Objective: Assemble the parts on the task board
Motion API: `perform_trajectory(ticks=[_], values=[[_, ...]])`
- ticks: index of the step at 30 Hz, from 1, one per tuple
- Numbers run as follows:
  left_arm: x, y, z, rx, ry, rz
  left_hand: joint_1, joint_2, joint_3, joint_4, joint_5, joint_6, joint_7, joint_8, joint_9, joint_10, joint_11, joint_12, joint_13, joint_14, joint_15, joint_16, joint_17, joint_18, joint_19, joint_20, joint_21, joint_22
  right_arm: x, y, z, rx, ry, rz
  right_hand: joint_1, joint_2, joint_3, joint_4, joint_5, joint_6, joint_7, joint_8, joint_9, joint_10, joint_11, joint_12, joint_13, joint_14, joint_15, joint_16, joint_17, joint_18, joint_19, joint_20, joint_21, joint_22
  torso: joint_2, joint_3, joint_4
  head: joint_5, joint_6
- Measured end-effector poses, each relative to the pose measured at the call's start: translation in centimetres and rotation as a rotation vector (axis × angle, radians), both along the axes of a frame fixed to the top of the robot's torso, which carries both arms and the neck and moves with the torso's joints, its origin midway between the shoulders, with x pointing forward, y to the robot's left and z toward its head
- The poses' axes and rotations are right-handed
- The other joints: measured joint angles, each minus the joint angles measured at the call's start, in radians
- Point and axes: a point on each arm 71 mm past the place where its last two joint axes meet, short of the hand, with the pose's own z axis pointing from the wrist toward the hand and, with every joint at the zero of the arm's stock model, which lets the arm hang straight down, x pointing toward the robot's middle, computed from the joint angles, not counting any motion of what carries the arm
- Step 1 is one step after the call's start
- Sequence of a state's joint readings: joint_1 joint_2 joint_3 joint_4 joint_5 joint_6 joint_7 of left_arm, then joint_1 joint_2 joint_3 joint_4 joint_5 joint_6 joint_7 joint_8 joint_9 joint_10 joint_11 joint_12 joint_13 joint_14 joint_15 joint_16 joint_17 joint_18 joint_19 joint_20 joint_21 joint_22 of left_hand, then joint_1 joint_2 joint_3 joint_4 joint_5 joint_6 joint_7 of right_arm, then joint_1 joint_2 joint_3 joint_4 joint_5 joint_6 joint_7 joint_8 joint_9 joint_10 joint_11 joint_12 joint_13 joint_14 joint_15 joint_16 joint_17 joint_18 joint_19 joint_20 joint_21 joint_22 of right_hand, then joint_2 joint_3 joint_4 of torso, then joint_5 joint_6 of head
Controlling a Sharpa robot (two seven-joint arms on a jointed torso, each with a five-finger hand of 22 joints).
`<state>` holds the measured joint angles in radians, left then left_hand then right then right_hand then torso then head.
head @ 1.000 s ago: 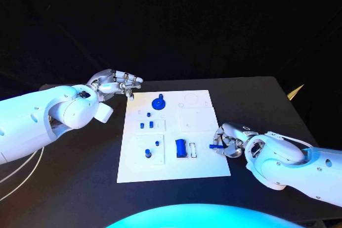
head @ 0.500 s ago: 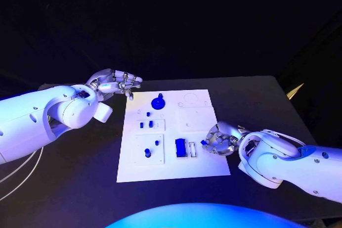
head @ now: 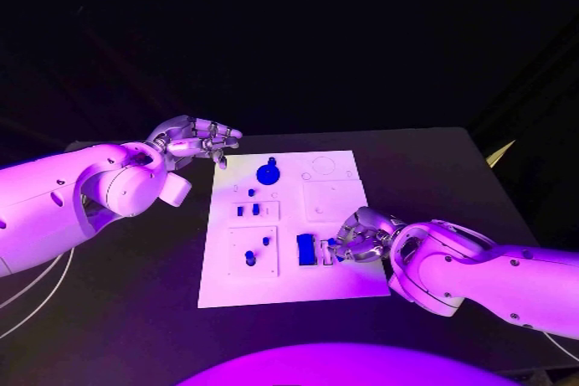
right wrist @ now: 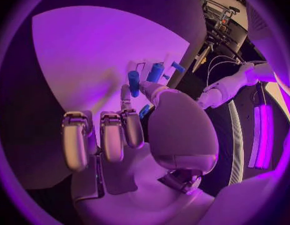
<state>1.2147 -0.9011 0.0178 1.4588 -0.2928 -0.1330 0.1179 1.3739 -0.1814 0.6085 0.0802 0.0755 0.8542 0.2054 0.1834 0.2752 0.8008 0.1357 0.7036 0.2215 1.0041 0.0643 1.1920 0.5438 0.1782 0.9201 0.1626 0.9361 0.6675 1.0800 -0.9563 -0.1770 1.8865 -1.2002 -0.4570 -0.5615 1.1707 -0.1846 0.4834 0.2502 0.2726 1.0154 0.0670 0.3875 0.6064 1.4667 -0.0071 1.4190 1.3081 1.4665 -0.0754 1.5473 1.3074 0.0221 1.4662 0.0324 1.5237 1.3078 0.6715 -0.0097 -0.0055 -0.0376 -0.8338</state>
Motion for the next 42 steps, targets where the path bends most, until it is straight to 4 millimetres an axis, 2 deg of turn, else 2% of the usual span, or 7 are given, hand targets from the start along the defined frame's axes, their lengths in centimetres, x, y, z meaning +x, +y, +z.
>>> perform_trajectory(ticks=[12,24,28,33,34,38,42], values=[[0.0,-0.04,-0.01,0.0,0.001,-0.001,0.0,0.0,0.0,0.0,0.0,0.0,0.0,0.0,0.0,0.0,0.0,0.0,0.0,0.0,0.0,0.0,0.0,0.0,0.0,0.0,0.0,-0.001,0.08,0.78,-0.55,0.017,0.029,-0.004,-0.004,0.004,0.0,0.0,0.0,0.003,-0.003,0.003,0.001,0.0,0.0,0.0,0.0,0.0,0.0,0.0,0.0,0.0,0.0,0.0,0.0,0.0,0.0,0.0,0.0006,0.002,-0.003],[0.0,-0.01,0.0,0.0,0.001,0.0,0.0,0.0,0.0,0.0,0.0,0.0,0.0,0.0,0.0,0.0,0.0,0.0,0.0,0.0,0.0,0.0,0.0,0.0,0.004,-0.004,0.0,-0.001,0.23,0.84,-0.87,0.015,0.042,-0.008,-0.044,-0.007,-0.003,0.003,-0.015,0.007,-0.007,0.007,0.003,0.0,0.0,0.0,0.0,0.0,0.0,0.0,0.0,0.0,0.0,0.0,0.0,0.0,0.0,-0.0011,0.0004,0.005,-0.006],[-0.01,0.0,-0.01,0.001,0.001,0.0,0.0,0.0,0.0,0.0,0.0,0.0,0.0,0.0,0.0,0.0,0.0,0.0,-0.001,0.0,0.0,0.0,0.0,0.0,0.004,-0.004,0.0,-0.001,0.26,0.87,-0.93,0.013,0.044,-0.007,-0.063,-0.01,-0.007,0.007,-0.043,0.008,-0.007,0.007,0.007,0.0,0.0,0.0,0.0,0.0,0.0,0.0,0.0,0.0,0.0,0.0,0.0,0.0,0.0,-0.0011,0.0,0.005,-0.007],[-0.01,0.0,-0.01,0.001,0.002,0.0,0.0,0.0,0.0,0.0,0.0,0.0,0.0,0.0,0.0,0.0,0.0,0.0,-0.001,0.0,0.0,0.0,0.0,0.0,0.004,-0.004,0.0,-0.001,0.29,0.92,-0.98,0.012,0.044,-0.005,-0.106,-0.022,-0.03,0.02,-0.146,0.008,-0.008,0.007,0.011,0.0,0.0,0.0,0.0,0.0,0.0,0.0,0.0,0.0,0.0,0.0,0.0,0.0,0.0,-0.0007,-0.0003,0.005,-0.007],[-0.01,0.0,-0.01,0.001,0.002,0.0,0.0,0.0,0.0,0.0,0.0,0.0,0.0,0.0,0.0,0.0,0.0,0.0,-0.001,0.0,0.0,0.0,0.0,0.0,0.004,-0.004,0.0,-0.001,0.29,0.93,-0.98,0.012,0.044,-0.005,-0.11,-0.018,-0.032,0.023,-0.16,0.008,-0.008,0.007,0.012,0.0,0.0,0.0,0.0,0.0,0.0,0.0,0.0,0.0,0.0,0.0,0.0,0.0,0.0,-0.0003,-0.0003,0.005,-0.007],[0.0,0.01,-0.01,0.001,0.002,0.0,0.0,0.0,0.0,0.0,0.0,0.0,0.0,0.0,0.0,0.0,0.0,0.0,-0.001,0.0,0.0,0.0,0.0,0.0,0.004,-0.004,0.0,-0.001,0.3,0.95,-0.97,0.012,0.042,-0.004,-0.117,-0.017,-0.038,0.023,-0.188,0.008,-0.008,0.011,0.012,0.0,0.0,0.0,0.0,0.0,0.0,0.0,0.0,0.0,0.0,0.0,0.0,0.0,0.0,0.0,-0.0003,0.006,-0.007],[0.0,0.01,-0.02,0.001,0.002,0.0,0.0,0.0,-0.003,0.003,0.0,0.0,0.0,0.0,0.0,0.0,0.0,0.0,-0.001,0.0,0.0,0.0,0.0,0.0,0.004,-0.004,0.0,-0.002,0.29,0.96,-0.97,0.012,0.041,-0.003,-0.121,-0.021,-0.046,0.026,-0.197,0.008,-0.008,0.011,0.013,0.0,0.0,0.0,0.0,0.0,0.0,0.0,0.0,0.0,0.0,0.0,0.0,0.0,0.0,-0.0002,-0.0003,0.006,-0.007]])
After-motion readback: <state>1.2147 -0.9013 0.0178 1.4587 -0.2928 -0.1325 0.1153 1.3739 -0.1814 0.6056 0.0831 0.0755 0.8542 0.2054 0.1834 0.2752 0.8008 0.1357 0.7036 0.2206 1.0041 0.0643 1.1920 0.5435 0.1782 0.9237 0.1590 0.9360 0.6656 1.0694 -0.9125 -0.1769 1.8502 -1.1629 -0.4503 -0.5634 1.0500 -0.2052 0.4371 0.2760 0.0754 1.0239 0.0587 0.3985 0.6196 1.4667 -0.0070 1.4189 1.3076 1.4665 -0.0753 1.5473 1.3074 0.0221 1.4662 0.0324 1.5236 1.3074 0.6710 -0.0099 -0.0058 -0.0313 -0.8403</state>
